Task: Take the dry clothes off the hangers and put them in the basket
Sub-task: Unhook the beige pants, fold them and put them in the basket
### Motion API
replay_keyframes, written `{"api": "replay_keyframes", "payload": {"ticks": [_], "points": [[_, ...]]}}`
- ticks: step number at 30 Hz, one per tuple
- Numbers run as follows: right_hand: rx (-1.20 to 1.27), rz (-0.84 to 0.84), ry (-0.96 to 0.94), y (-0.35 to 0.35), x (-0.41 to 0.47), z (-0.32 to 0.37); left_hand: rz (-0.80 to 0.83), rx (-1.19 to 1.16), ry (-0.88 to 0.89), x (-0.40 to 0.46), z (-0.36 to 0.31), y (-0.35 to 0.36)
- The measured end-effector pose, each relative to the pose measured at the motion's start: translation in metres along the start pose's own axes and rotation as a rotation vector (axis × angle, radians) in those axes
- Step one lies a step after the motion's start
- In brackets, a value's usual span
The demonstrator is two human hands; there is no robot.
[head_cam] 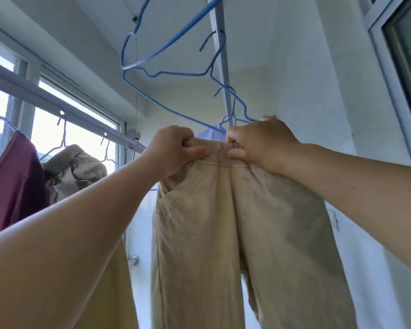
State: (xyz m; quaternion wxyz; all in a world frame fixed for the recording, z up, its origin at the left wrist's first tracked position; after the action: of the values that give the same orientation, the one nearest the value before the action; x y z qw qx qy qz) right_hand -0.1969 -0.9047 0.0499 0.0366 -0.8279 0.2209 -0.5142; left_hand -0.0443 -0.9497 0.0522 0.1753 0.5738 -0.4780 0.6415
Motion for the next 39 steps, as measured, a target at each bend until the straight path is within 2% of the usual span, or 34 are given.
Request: {"api": "replay_keyframes", "payload": {"ticks": [6, 12, 17, 23, 28, 32, 39], "points": [[0.408, 0.233, 0.029, 0.037, -0.049, 0.008, 0.109, 0.031, -0.041, -0.027, 0.005, 0.017], [0.458, 0.490, -0.010, 0.061, -0.112, 0.022, 0.198, 0.080, -0.029, -0.078, 0.007, 0.026], [0.616, 0.404, -0.001, 0.066, -0.156, 0.025, 0.254, 0.099, -0.068, -0.128, 0.008, 0.025], [1.011, 0.695, 0.095, 0.070, -0.200, 0.037, 0.354, 0.080, -0.332, -0.193, 0.003, 0.023], [1.246, 0.678, 0.206, 0.065, -0.224, 0.048, 0.451, 0.089, -0.554, -0.242, -0.004, 0.018], [1.261, 0.674, 0.352, 0.073, -0.237, 0.062, 0.388, -0.151, -0.774, -0.278, -0.010, 0.011], [1.245, 0.725, 0.574, 0.075, -0.262, 0.103, 0.021, -0.562, -1.186, -0.337, -0.025, 0.020]]}}
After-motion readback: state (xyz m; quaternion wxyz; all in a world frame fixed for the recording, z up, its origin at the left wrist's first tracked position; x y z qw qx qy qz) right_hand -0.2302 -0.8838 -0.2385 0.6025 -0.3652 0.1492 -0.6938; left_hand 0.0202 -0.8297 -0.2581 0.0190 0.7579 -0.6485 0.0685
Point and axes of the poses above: each hand's wrist, its own x-axis towards the middle knuckle, its own y-axis out of the palm, z = x × y, the point moved 4 cm from there along x, towards the middle knuckle, and after that the axes turned 10 degrees about -x, right-handed, at the moved point
